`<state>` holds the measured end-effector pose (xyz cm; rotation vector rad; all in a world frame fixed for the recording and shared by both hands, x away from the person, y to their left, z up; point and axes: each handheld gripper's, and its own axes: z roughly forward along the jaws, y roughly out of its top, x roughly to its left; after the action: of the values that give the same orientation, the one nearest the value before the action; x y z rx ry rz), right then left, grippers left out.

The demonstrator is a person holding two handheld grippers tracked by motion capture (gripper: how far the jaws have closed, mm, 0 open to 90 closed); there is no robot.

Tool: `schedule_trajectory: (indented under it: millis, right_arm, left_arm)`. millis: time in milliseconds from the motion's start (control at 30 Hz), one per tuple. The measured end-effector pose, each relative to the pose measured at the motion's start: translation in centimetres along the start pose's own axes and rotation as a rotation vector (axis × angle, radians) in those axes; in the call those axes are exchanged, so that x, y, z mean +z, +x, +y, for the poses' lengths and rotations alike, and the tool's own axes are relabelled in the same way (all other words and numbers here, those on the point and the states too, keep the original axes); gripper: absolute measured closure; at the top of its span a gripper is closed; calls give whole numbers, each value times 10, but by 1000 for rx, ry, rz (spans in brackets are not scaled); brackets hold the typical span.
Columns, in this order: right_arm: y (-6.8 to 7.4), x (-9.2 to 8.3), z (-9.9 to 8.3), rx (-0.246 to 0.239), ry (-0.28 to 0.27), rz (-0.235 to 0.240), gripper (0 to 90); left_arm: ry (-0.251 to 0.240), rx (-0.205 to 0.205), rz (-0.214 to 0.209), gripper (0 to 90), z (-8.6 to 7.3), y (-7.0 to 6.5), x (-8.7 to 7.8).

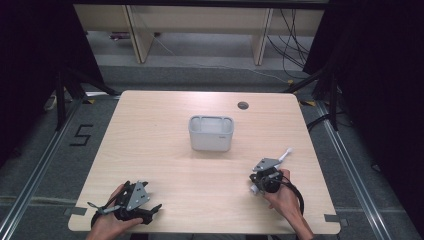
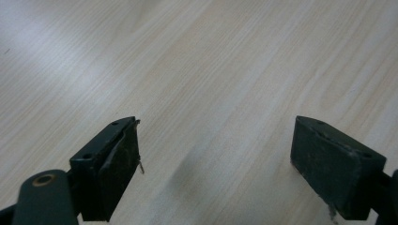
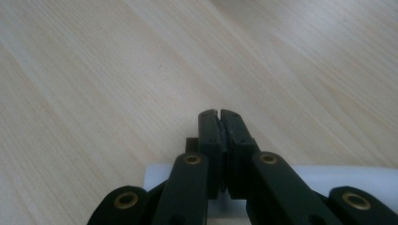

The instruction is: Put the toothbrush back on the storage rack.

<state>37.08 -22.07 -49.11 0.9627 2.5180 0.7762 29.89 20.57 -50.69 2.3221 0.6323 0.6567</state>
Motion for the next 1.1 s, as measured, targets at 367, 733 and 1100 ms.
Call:
schedule_trajectory:
  millis: [367, 733, 1100]
  right_arm:
    - [-1, -10, -13, 28, -3, -4, 876]
    - [-4, -16, -21, 26, -4, -10, 875]
    - [-9, -22, -27, 42, 18, -8, 875]
  left_arm:
    - [0, -1, 0, 153, 0, 0, 0]
    - [-2, -4, 0, 153, 0, 0, 0]
    - [-3, -5, 2, 153, 0, -1, 0]
